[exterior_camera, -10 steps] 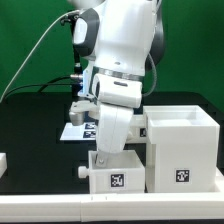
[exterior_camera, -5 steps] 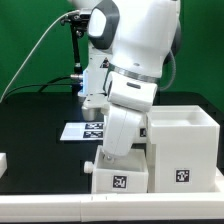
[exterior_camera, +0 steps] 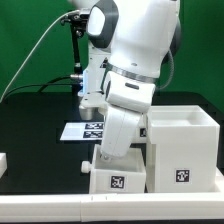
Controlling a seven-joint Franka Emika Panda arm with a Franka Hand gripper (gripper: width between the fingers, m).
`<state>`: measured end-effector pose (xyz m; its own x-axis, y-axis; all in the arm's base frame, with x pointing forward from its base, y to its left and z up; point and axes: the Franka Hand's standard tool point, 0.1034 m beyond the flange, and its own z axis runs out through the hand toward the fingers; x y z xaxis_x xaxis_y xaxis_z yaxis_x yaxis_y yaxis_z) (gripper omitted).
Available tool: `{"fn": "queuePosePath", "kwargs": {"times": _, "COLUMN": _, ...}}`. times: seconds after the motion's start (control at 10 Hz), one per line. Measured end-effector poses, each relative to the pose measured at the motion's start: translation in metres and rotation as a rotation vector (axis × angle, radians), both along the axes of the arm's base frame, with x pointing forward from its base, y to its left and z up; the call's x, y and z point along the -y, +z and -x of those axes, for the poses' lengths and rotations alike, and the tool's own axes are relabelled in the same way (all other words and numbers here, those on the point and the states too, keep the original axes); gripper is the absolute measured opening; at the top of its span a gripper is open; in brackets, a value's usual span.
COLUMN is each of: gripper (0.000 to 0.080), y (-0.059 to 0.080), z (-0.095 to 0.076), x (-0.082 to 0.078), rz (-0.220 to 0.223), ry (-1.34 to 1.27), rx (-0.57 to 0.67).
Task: Assemble drawer
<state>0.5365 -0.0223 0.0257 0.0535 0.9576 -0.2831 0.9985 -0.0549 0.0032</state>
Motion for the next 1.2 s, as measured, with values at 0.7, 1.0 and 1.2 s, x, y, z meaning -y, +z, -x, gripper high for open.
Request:
{"fn": "queuePosePath", "kwargs": {"times": 0.7, "gripper": 0.0041, "y": 0.0019, "z": 0.0088, "x": -0.0045, "rz": 0.008, "ry": -0.036, "rx": -0.061}}
{"fn": "queuePosePath", "kwargs": {"times": 1.0, "gripper": 0.0293, "y": 0.0018, "z": 0.0089, "x": -0.0044, "rz": 0.008, "ry": -0.037, "rx": -0.061}}
{"fn": "queuePosePath", "kwargs": {"times": 1.2, "gripper": 0.0477, "y": 0.0018, "z": 0.0089, "x": -0.0044, "rz": 0.008, "ry": -0.037, "rx": -0.061}}
